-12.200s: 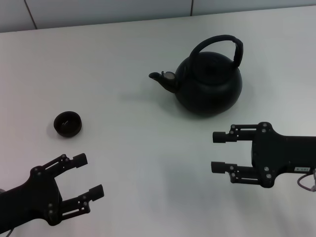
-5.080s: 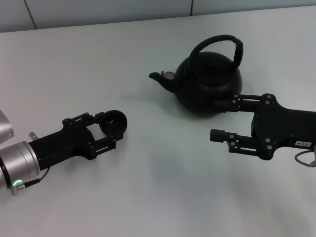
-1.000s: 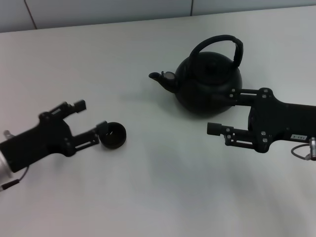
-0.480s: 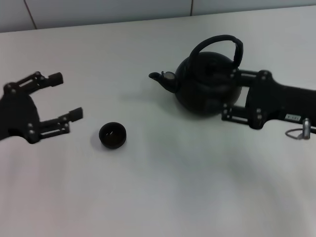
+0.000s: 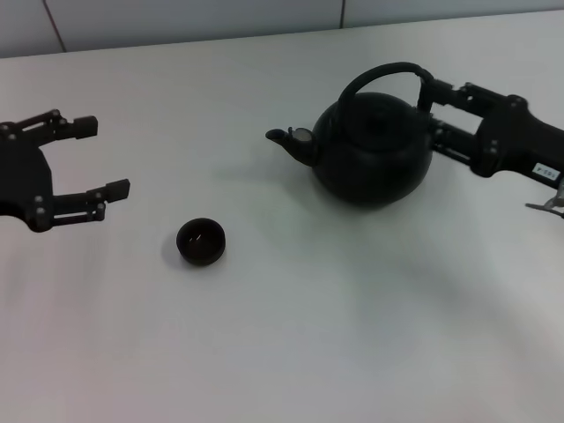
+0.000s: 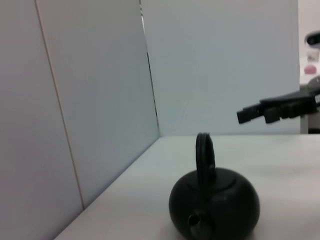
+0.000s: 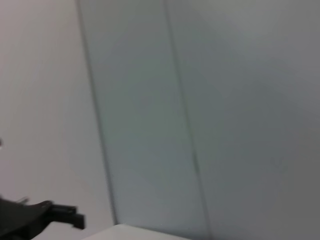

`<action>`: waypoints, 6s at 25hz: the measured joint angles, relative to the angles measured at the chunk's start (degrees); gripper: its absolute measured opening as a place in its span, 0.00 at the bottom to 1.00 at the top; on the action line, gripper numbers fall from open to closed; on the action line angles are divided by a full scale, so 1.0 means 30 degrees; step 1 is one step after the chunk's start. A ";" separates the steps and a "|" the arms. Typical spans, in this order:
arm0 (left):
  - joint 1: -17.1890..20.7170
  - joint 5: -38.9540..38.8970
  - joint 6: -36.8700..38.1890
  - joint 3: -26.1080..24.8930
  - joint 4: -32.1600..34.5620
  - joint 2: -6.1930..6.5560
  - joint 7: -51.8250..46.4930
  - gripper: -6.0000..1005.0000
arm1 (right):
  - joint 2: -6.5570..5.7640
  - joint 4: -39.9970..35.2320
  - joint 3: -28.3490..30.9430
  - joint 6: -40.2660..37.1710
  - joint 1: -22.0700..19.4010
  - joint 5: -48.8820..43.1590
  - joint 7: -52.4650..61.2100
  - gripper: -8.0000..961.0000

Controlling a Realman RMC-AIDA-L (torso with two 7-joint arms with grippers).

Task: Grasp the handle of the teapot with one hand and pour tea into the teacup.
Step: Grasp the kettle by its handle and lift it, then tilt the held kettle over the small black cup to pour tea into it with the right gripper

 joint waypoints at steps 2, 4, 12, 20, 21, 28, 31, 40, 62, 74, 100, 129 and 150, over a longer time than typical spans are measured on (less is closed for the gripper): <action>-0.0395 0.0987 -0.0204 -0.0485 -0.0125 -0.0115 -0.0020 0.84 | 0.0013 0.0155 0.0372 0.0347 -0.0112 0.0136 -0.0006 0.62; -0.0462 0.1263 -0.0369 -0.0601 -0.0119 -0.0139 -0.0108 0.84 | 0.0019 0.0548 0.0835 0.1065 -0.0192 0.0332 -0.0048 0.62; -0.0433 0.1846 -0.1035 -0.0822 0.0054 -0.0219 -0.1164 0.84 | 0.0014 0.1270 0.1117 0.3103 -0.0039 0.0388 -0.0508 0.62; -0.0353 0.1917 -0.1268 -0.1203 0.0086 -0.0696 -0.1222 0.84 | 0.0037 0.2273 0.1125 0.4250 0.0343 0.1126 -0.0782 0.62; -0.0350 0.1917 -0.1276 -0.1223 0.0088 -0.0695 -0.1220 0.84 | 0.0040 0.2418 0.1126 0.4406 0.0392 0.1245 -0.0861 0.62; -0.0312 0.2233 -0.1276 -0.1160 0.0108 -0.0412 -0.1179 0.84 | 0.0057 0.3423 0.1140 0.5591 0.0735 0.1396 -0.1552 0.62; -0.0278 0.2706 -0.1181 -0.1213 0.0240 -0.0358 -0.1182 0.84 | 0.0057 0.3639 0.1139 0.6014 0.0839 0.1568 -0.1656 0.62; 0.0472 0.3939 -0.0421 -0.1122 0.1175 -0.0273 -0.1632 0.84 | 0.0023 0.4019 0.1144 0.6490 0.1061 0.2413 -0.1881 0.62; 0.1242 0.5452 0.1162 -0.1094 0.2623 -0.0643 -0.2695 0.84 | -0.0031 0.4543 -0.0021 0.7649 0.1858 0.2236 -0.2312 0.62; 0.1306 0.6379 0.1528 -0.1071 0.3101 -0.0807 -0.2861 0.84 | -0.0014 0.5075 0.0059 0.8843 0.2473 0.2294 -0.2291 0.62; 0.1405 0.6486 0.1400 -0.1211 0.3149 -0.0893 -0.2878 0.84 | 0.0059 0.5816 -0.0142 0.9725 0.3069 0.3337 -0.3114 0.50; 0.1303 0.6486 0.1001 -0.1241 0.3179 -0.0950 -0.2858 0.84 | 0.0003 0.5798 -0.0351 0.9419 0.4075 0.3188 -0.3335 0.15; 0.1420 0.6486 0.1096 -0.1139 0.3177 -0.1041 -0.2878 0.84 | -0.0027 0.3811 -0.5355 0.9813 0.5363 0.3152 -0.3212 0.15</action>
